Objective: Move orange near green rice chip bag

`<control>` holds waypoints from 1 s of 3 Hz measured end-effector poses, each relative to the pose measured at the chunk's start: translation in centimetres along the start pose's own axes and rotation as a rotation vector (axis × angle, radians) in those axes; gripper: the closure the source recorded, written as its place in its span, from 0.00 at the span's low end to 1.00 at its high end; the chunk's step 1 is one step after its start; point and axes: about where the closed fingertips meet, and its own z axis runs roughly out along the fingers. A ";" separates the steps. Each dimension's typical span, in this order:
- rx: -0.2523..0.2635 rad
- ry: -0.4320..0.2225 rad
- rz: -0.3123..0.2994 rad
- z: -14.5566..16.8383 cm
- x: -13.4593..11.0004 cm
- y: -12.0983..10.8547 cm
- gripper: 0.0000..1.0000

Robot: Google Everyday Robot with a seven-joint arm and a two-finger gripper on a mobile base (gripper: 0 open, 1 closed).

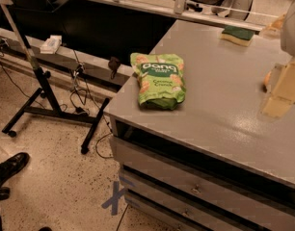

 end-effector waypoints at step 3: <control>0.110 -0.098 0.136 4.9 6.0 -8.4 0.00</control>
Offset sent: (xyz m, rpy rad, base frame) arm 0.0879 -0.0773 -0.0385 0.1048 -0.1232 -0.1030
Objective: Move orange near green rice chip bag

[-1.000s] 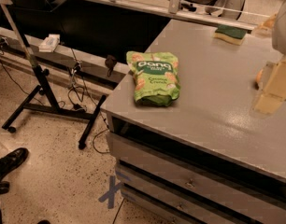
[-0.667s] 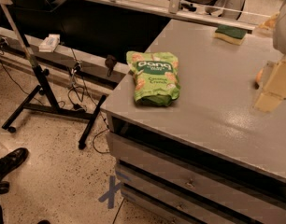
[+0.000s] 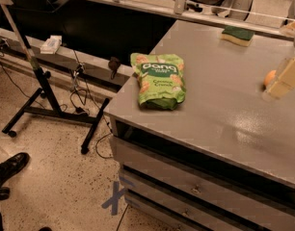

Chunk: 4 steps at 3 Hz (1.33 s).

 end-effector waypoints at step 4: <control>0.162 -0.040 0.395 10.2 11.8 -10.0 0.00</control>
Offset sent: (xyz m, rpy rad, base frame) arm 0.1093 -0.1190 -0.0976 0.1284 -0.0958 -0.3369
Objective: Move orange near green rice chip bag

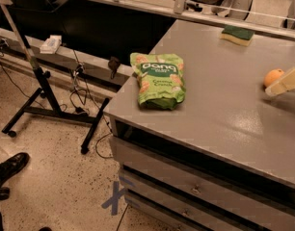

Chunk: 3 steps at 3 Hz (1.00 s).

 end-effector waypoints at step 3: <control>-0.088 0.010 0.169 1.4 0.6 -0.1 0.64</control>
Offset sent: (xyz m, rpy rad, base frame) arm 0.0072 -0.0096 -0.0155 0.1686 0.0925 -0.1184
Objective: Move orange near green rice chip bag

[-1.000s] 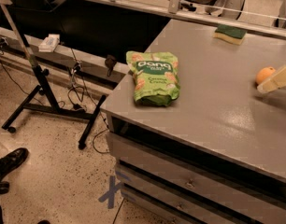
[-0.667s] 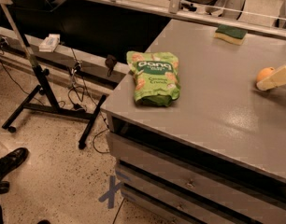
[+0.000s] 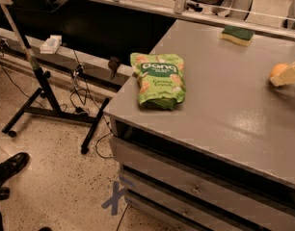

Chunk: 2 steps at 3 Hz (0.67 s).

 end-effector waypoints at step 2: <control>-0.180 -0.064 -0.095 -0.1 -3.2 7.4 1.00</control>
Offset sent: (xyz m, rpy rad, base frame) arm -0.0483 0.1656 -0.0055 0.1854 0.0549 0.4070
